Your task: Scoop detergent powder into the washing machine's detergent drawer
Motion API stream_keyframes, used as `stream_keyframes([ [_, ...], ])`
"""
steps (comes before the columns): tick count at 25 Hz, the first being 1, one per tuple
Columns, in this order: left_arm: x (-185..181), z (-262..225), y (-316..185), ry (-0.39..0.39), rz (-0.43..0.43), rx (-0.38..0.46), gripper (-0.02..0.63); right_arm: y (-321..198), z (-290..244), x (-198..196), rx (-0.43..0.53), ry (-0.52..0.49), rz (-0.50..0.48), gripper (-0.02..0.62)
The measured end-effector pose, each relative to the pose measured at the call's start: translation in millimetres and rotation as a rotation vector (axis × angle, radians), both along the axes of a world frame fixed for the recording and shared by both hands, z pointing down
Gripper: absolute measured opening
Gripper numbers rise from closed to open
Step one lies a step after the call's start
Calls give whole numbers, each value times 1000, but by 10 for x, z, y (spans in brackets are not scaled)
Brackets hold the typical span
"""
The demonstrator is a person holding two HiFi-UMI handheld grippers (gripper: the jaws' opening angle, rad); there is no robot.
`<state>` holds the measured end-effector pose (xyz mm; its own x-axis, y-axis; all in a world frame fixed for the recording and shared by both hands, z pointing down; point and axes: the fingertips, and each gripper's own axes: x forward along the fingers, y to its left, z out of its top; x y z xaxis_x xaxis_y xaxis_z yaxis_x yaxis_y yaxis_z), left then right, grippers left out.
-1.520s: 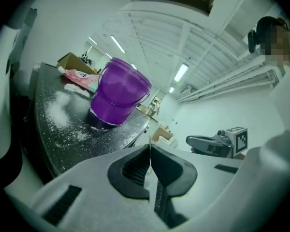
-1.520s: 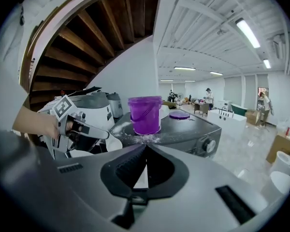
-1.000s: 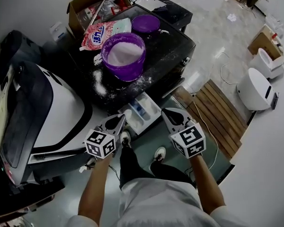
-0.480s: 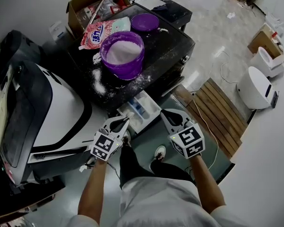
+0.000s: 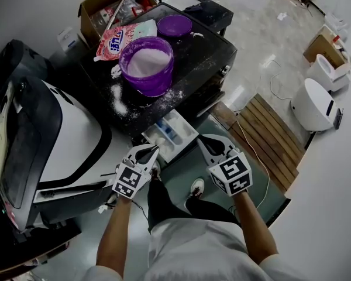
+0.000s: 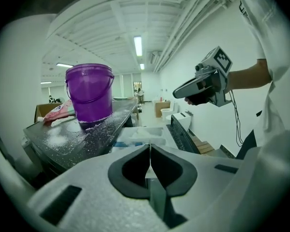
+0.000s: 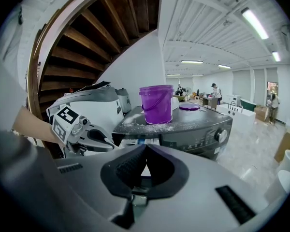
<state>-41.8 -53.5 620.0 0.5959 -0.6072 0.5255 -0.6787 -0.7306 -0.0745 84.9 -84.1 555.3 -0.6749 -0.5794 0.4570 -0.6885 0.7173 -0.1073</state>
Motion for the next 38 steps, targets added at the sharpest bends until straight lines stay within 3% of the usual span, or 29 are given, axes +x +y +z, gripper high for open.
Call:
stream_keyframes([
  [18, 151, 15, 92, -226, 129, 148, 14, 107, -9, 69, -2, -13, 22, -3],
  [25, 223, 55, 139, -430, 240, 247, 14, 129, -4, 132, -4, -17, 33, -3],
  [32, 251, 18, 126, -528, 284, 316, 14, 154, 9, 168, -5, -21, 40, -3],
  [38, 298, 69, 238, -792, 443, 437, 14, 158, 1, 188, -6, -24, 45, -3],
])
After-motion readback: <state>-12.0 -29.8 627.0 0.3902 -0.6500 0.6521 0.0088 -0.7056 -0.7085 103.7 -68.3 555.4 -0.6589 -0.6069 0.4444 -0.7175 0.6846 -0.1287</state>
